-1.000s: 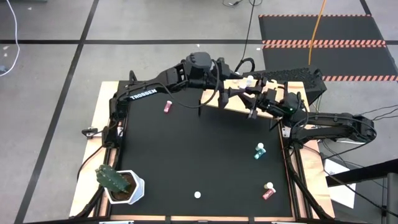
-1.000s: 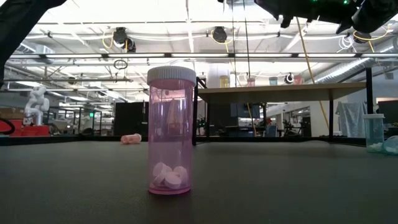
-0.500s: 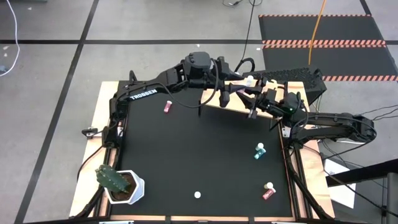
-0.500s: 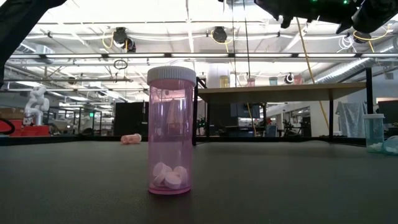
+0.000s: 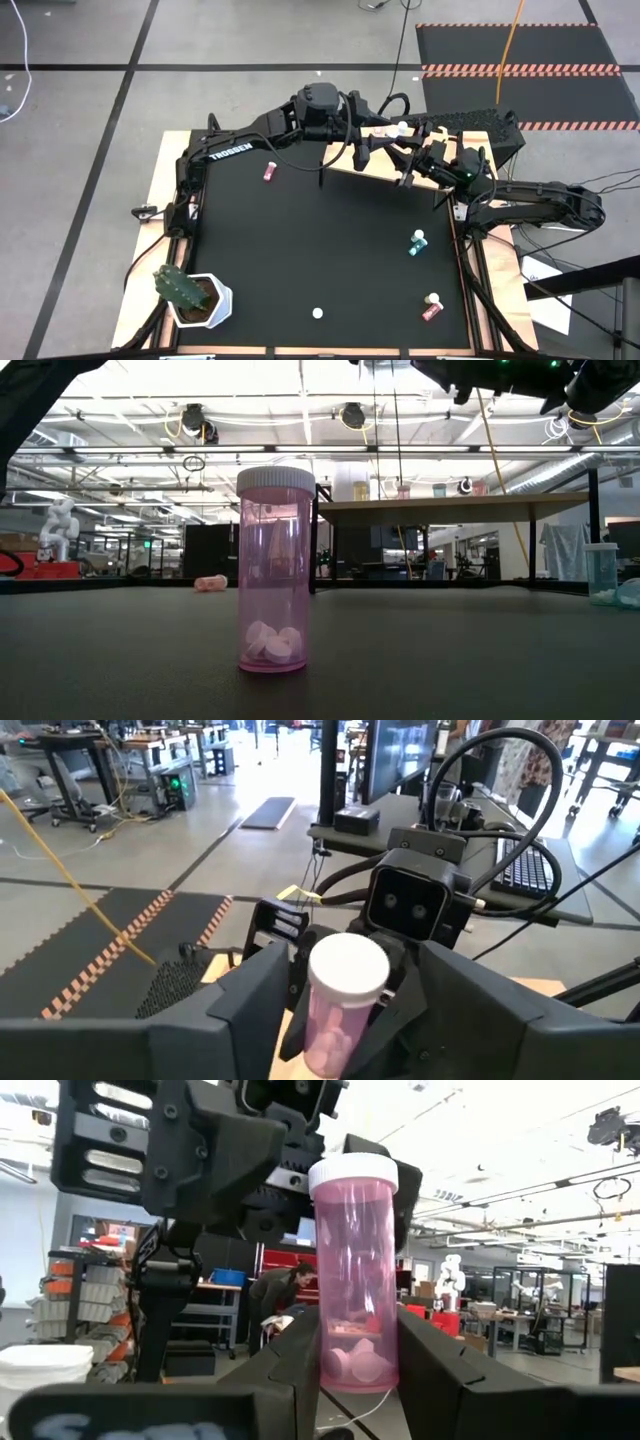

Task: Pick and place medicine bottles onto shelf by color
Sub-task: Put the top pink pill bottle on the shelf aligned with the other pink pill bottle

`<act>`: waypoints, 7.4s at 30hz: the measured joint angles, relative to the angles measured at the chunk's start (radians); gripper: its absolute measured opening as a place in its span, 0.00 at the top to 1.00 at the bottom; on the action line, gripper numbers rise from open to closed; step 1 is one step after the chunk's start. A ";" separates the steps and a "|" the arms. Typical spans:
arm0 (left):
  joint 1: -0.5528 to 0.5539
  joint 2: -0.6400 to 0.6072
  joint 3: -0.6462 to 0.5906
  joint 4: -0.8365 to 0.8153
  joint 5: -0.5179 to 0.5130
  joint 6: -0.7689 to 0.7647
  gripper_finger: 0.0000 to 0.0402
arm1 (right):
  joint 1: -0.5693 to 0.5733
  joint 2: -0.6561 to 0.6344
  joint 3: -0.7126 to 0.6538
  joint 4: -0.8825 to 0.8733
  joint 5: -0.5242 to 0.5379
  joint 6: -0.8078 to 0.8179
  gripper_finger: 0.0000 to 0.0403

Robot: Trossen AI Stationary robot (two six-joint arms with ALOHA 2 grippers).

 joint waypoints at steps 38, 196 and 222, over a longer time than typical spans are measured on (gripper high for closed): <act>0.015 0.034 -0.003 0.027 -0.068 -0.026 0.70 | -0.012 -0.002 0.005 -0.147 0.041 0.157 0.72; 0.076 0.154 -0.531 0.681 -0.226 -0.026 0.68 | -0.073 -0.483 0.001 -0.735 0.227 0.291 0.38; 0.126 0.154 -0.530 0.665 -0.207 -0.070 0.68 | -0.073 -0.482 0.001 -0.735 0.201 0.265 0.38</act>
